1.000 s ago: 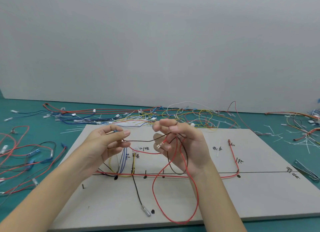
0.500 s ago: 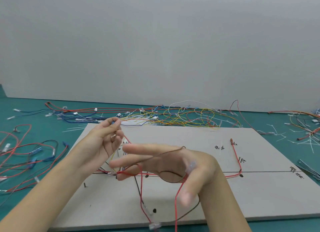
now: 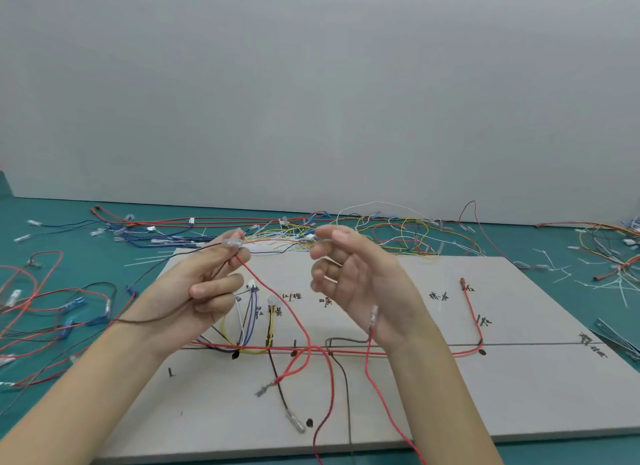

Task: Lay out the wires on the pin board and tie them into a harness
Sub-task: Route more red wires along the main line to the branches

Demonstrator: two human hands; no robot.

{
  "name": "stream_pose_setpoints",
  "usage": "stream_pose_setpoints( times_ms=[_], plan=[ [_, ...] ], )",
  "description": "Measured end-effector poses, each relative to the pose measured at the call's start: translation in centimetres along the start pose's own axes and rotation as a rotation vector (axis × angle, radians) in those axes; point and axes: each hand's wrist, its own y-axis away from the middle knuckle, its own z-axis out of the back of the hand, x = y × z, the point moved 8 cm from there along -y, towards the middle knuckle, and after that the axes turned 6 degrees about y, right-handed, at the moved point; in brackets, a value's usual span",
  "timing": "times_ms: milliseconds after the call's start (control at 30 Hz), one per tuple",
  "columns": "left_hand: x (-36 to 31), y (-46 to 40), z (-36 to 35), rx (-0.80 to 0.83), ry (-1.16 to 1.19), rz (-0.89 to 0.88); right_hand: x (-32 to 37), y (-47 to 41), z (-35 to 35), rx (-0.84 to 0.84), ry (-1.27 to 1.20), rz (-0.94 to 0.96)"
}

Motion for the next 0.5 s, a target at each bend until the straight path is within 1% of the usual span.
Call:
stream_pose_setpoints(
  times_ms=[33, 67, 100, 167, 233, 300, 367, 433, 500],
  plan=[
    [0.0, 0.1, -0.2, 0.015, -0.014, -0.004, -0.5, -0.1, 0.6, -0.079, 0.095, -0.03],
    [0.1, 0.2, -0.3, 0.034, -0.032, -0.008, -0.9, -0.2, 0.9, -0.116, 0.203, -0.064],
    [0.0, 0.2, -0.5, 0.053, -0.052, -0.013, -1.4, -0.2, 0.9, -0.111, 0.309, -0.098],
    [-0.1, 0.2, -0.6, 0.078, -0.105, -0.033, -2.5, -0.1, 0.0, -0.014, 0.471, -0.168],
    [-0.3, 0.1, -0.7, 0.087, -0.15, -0.062, -3.5, 0.2, -1.4, 0.129, 0.563, -0.224],
    [-0.4, 0.1, -0.8, 0.076, -0.213, -0.09, -4.3, 0.4, -2.6, 0.243, 0.576, -0.242],
    [-0.5, 0.0, -0.7, 0.069, -0.317, -0.12, -4.6, 0.7, -3.2, 0.294, 0.522, -0.259],
    [-0.6, 0.0, -0.8, 0.068, -0.394, -0.14, -4.5, 0.8, -3.3, 0.306, 0.431, -0.267],
    [-0.6, 0.0, -0.8, 0.075, -0.41, -0.149, -3.9, 0.6, -2.9, 0.277, 0.306, -0.254]
  ],
)
